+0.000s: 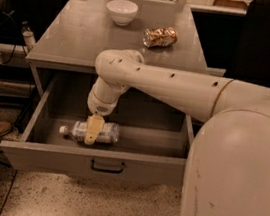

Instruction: Place blue plastic bottle into top drawer

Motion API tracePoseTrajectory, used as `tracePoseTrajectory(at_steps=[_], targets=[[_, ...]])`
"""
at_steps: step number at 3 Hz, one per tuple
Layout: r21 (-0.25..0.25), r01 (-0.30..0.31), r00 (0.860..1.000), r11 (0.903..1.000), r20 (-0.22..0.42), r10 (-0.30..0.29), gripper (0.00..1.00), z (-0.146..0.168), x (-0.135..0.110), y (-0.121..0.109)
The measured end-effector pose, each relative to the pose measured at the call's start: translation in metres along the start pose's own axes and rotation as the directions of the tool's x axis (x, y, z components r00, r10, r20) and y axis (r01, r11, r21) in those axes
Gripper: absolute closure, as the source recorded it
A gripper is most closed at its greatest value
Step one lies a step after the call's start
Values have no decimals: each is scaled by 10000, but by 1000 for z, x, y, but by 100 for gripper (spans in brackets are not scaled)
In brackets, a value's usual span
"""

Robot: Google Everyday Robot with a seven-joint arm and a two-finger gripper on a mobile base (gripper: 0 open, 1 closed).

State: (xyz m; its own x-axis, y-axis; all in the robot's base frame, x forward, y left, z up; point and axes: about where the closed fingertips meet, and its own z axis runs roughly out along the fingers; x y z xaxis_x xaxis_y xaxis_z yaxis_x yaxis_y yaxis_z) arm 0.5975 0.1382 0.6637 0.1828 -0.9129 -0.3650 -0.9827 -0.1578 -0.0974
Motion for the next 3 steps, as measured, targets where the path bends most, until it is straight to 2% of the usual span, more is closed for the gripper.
tracePoseTrajectory(at_steps=[1, 2, 3], targets=[[218, -114, 9999, 9997, -87, 116, 0, -6, 5, -13], [663, -535, 9985, 9964, -95, 543, 0, -26, 26, -27], [972, -1405, 9898, 9853, -96, 1421, 0, -46, 67, -25]])
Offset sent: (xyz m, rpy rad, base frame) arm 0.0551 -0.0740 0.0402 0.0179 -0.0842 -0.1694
